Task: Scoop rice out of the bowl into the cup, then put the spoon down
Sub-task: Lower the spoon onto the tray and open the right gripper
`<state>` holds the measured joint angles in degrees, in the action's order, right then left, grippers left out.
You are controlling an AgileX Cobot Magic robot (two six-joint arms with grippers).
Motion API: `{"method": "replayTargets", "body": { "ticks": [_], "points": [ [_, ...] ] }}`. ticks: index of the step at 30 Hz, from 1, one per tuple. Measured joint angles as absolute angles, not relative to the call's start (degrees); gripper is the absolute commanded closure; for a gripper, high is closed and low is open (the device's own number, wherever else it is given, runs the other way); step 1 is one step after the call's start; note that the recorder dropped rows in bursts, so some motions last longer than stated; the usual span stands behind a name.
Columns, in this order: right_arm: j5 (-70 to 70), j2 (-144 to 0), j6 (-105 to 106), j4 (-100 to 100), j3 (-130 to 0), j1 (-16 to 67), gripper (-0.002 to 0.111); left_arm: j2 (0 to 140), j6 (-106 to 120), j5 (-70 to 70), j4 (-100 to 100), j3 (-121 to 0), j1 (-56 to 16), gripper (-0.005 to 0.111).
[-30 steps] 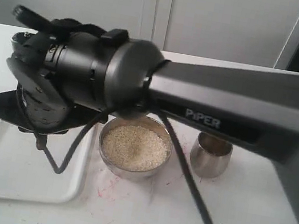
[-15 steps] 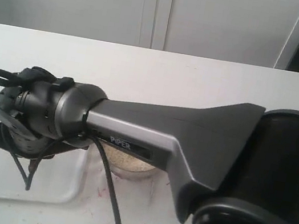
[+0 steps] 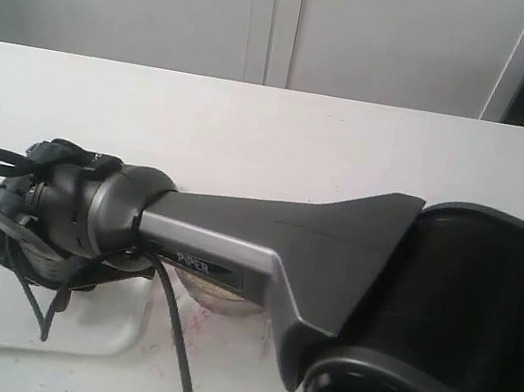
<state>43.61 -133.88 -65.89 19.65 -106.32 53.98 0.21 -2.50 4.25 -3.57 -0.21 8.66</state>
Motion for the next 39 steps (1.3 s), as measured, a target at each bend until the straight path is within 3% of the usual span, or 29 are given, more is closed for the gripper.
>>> {"method": "replayTargets", "body": {
  "ticks": [14,23,35,39],
  "points": [
    [42.5,-133.9,-66.0,19.8,-106.4,54.0,0.108,0.2,-2.5,4.2,-3.6,-0.2,8.7,0.092],
    [42.4,-133.9,-65.1,19.8,-106.6,54.2,0.089,0.2,-2.5,4.2,-3.6,-0.2,8.7,0.092],
    [42.4,-133.9,-65.0,19.8,-106.6,54.2,0.088,0.2,-2.5,4.2,-3.6,-0.2,8.7,0.092],
    [42.4,-133.9,-65.0,19.8,-106.6,54.2,0.083,0.2,-2.5,4.2,-3.6,-0.2,8.7,0.092]
  ]
}}
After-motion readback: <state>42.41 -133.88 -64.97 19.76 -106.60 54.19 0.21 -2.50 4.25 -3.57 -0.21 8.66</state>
